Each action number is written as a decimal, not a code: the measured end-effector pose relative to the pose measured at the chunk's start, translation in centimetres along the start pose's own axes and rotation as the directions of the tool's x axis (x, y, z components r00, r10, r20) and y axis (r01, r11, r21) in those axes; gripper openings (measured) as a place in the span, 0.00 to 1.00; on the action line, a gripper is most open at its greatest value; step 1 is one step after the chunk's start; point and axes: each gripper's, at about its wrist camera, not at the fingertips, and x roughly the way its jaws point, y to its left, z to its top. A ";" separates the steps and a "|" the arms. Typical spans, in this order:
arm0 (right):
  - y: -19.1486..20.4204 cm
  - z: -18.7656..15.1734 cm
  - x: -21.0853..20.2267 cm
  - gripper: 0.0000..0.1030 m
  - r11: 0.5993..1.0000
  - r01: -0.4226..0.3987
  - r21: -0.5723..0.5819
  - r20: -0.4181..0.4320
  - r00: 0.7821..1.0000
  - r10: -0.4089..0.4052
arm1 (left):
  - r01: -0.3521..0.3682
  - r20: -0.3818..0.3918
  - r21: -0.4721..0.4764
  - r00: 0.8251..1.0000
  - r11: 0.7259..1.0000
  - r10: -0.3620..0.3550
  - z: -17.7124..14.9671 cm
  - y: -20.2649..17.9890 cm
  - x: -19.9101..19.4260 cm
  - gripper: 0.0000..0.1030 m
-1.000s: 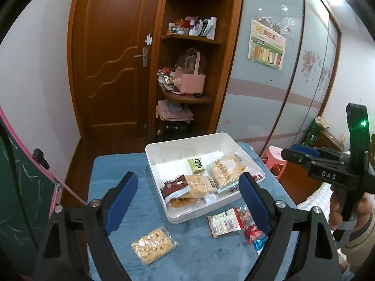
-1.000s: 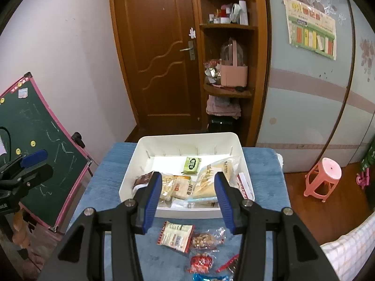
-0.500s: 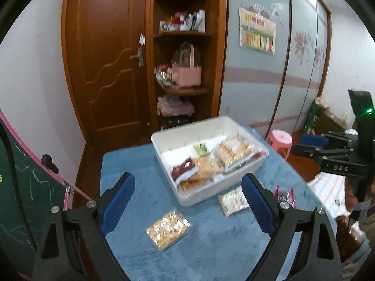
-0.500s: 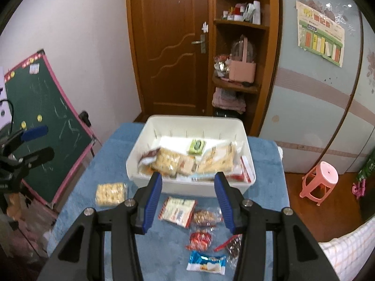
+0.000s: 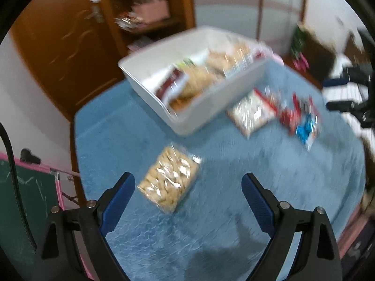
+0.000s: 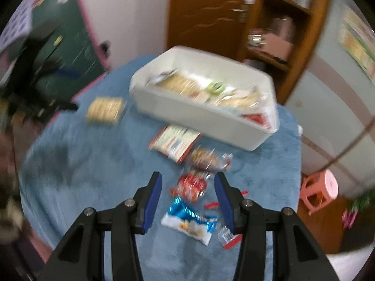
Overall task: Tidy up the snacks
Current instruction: 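Move both tools toward the puffed cracker bag and the blue cheese biscuit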
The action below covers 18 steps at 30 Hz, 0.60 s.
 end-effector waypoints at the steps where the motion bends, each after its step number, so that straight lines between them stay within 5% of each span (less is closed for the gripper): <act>1: 0.3 -0.6 0.5 0.46 0.999 -0.010 -0.047 -0.014 1.000 0.010 | 0.005 -0.025 0.025 1.000 1.000 -0.005 -0.3 -0.1 1.0 0.89; 5: 0.8 -3.6 3.1 0.46 0.978 -0.063 -0.200 -0.098 0.994 0.044 | -0.001 -0.104 0.095 0.995 0.996 0.011 -1.0 -0.2 4.0 0.89; 11: -0.5 -5.9 6.5 0.46 0.956 -0.129 -0.263 -0.204 0.976 0.076 | 0.036 -0.180 0.099 0.984 0.994 -0.018 -0.8 1.2 6.8 0.89; 18: -2.2 -5.4 8.0 0.46 0.941 -0.207 -0.266 -0.233 0.962 0.146 | 0.066 -0.247 0.162 0.969 0.985 -0.024 -0.2 1.3 8.6 0.89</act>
